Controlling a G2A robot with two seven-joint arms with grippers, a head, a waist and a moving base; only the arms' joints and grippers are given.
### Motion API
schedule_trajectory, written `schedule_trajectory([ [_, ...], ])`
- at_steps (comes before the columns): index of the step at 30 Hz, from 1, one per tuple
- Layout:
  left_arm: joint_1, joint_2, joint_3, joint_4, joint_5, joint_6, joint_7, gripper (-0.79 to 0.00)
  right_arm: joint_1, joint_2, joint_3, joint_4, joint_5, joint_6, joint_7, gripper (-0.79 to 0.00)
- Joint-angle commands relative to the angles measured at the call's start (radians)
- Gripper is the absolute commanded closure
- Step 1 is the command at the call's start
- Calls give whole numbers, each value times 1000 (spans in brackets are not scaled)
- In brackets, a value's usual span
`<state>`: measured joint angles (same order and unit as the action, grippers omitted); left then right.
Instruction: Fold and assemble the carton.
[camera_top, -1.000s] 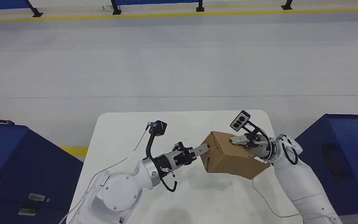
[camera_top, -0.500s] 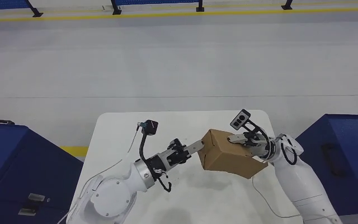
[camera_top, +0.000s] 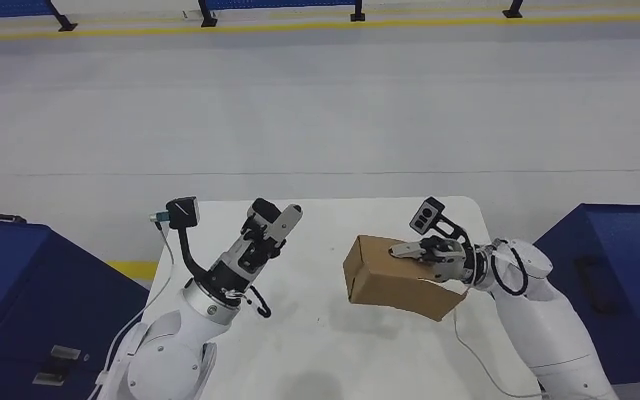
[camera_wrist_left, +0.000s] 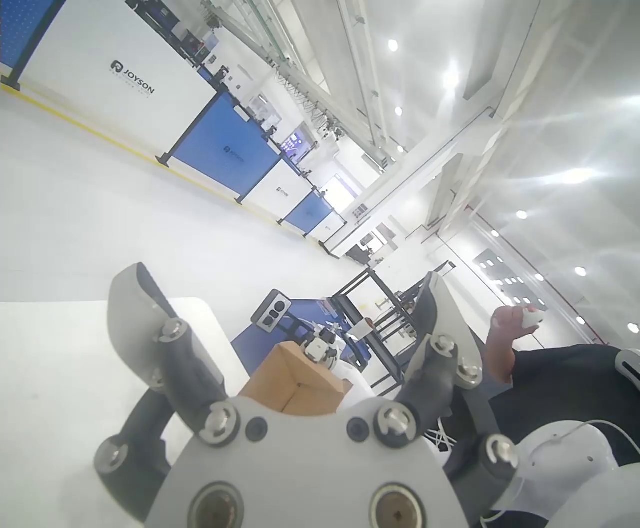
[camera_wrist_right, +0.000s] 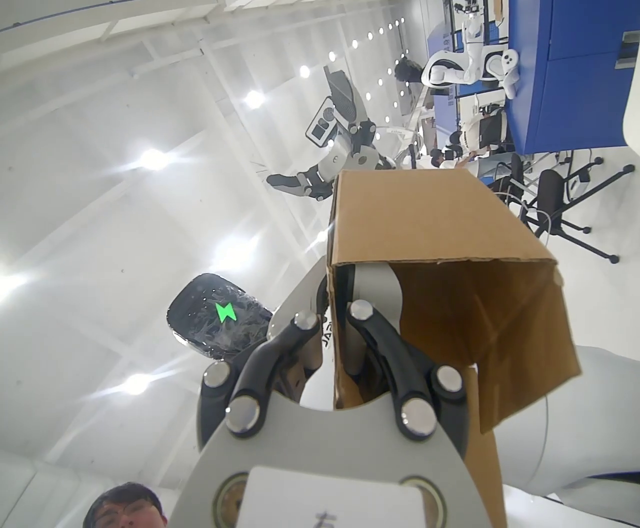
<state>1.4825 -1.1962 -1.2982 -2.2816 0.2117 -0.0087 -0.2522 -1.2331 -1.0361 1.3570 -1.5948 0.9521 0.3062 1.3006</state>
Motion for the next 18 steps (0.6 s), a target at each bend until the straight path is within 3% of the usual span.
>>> schedule_trajectory([
  [1, 0, 0, 0, 0, 0, 0, 0, -785, 0, 1, -6, -24, -39, 13, -43, 0],
  [6, 0, 0, 0, 0, 0, 0, 0, -785, 7, 23, -9, -215, -305, 330, -350, 0],
  [10, 0, 0, 0, 0, 0, 0, 0, -785, 0, 36, 11, -335, -345, 678, -487, 0],
  [15, 0, 0, 0, 0, 0, 0, 0, -785, -80, 69, -14, -310, -304, 706, -671, 0],
  [18, 0, 0, 0, 0, 0, 0, 0, -785, -104, 94, -51, -257, -180, 706, -838, 0],
])
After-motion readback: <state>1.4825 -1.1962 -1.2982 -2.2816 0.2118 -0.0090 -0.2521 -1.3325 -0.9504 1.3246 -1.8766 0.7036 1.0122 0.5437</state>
